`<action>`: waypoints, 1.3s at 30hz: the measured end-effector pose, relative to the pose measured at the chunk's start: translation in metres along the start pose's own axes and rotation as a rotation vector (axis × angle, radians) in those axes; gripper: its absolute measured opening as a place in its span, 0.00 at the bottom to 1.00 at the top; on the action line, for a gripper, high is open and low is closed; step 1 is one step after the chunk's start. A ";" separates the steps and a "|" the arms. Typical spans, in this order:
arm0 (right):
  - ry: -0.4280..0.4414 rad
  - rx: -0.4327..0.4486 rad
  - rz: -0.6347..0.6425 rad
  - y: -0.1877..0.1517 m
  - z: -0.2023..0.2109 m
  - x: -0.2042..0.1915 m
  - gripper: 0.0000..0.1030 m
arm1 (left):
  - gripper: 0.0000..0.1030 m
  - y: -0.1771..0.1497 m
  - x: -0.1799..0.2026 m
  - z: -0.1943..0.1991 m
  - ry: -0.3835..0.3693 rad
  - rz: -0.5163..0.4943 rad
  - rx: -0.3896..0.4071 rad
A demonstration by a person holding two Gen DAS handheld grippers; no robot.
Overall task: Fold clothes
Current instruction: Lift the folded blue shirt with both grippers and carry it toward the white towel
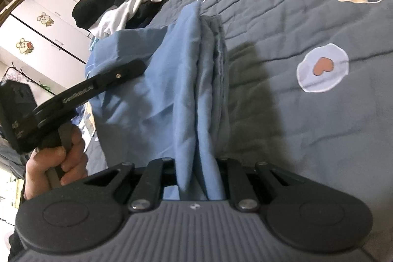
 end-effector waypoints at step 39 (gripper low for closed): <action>0.014 0.147 0.009 0.000 0.194 0.044 0.12 | 0.15 0.026 0.185 0.055 -0.056 -0.034 0.124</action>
Point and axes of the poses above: each gripper's, at about its wrist camera, not at the fingertips, and z roughly against the way its jaws point, x to its right, y to its top, the point moved 6 cm from there along -z, roughly the way its jaws point, and after that the axes turned 5 degrees about y, right-handed, at the moved point
